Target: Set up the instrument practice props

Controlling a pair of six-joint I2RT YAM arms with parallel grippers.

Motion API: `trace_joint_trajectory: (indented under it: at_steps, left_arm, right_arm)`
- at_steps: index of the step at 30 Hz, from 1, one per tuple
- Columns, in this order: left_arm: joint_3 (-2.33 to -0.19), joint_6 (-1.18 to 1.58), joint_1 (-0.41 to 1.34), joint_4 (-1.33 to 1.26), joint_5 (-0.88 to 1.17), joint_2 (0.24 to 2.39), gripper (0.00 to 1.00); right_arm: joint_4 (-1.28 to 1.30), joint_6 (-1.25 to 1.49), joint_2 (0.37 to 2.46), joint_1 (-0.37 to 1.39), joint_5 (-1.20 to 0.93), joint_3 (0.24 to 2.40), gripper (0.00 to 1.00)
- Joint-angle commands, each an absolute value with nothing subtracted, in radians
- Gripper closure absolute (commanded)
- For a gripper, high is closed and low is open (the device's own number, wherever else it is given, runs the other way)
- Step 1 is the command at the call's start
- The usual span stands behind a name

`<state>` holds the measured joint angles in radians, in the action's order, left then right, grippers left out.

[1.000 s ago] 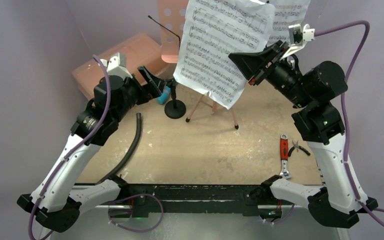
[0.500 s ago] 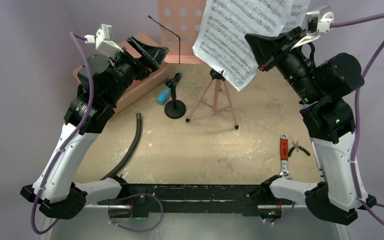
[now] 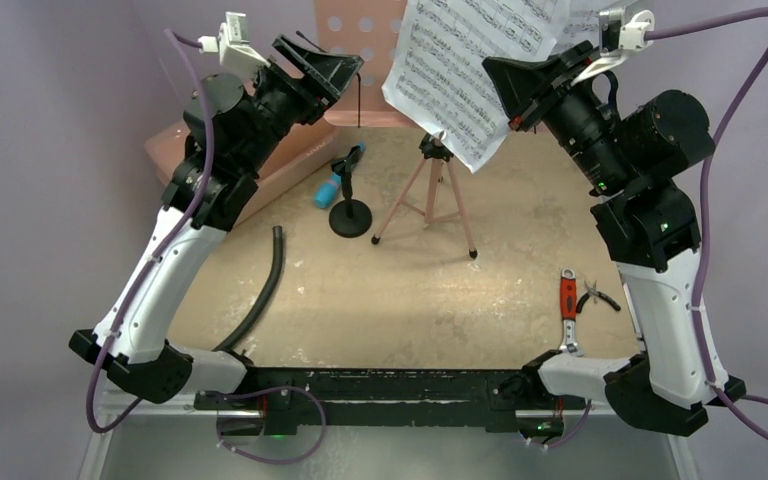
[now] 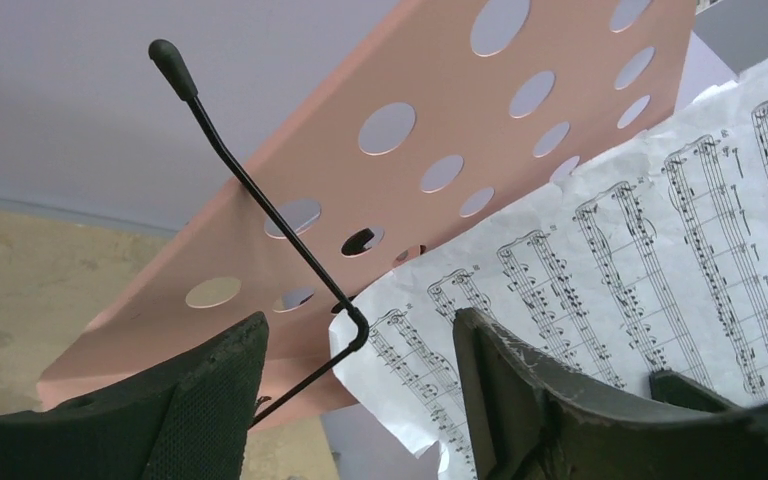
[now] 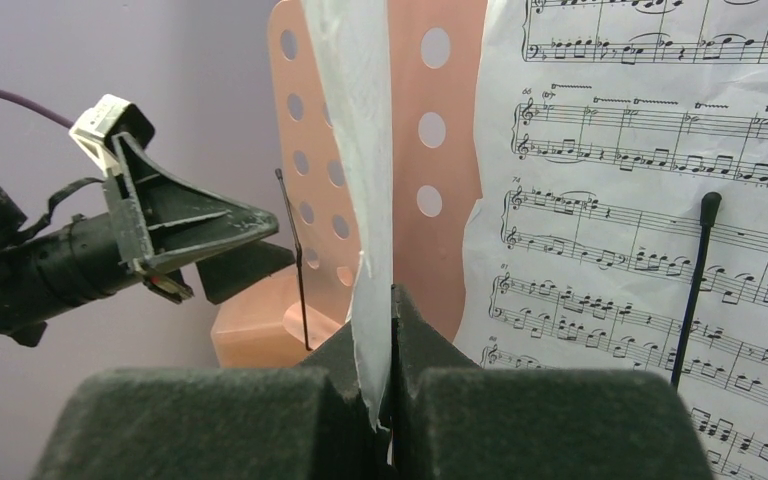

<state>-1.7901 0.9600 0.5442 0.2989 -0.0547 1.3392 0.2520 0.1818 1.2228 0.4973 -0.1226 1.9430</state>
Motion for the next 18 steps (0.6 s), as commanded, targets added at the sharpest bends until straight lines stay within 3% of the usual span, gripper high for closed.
trace_joint_trajectory:
  at_steps: [1, 13, 18]
  left_arm:
    - [-1.832, 1.028, 0.545, 0.209, -0.03, 1.366, 0.35]
    - [-1.881, 1.081, 0.546, 0.191, -0.02, 1.418, 0.69]
    - [-1.883, 1.096, 0.546, 0.225, -0.04, 1.42, 0.77]
  right_arm:
    - [0.215, 0.164, 1.223, 0.5, -0.13, 1.983, 1.0]
    - [0.194, 0.169, 1.248, 0.5, -0.152, 1.995, 1.0]
    - [0.183, 0.175, 1.266, 0.5, -0.178, 2.007, 1.0]
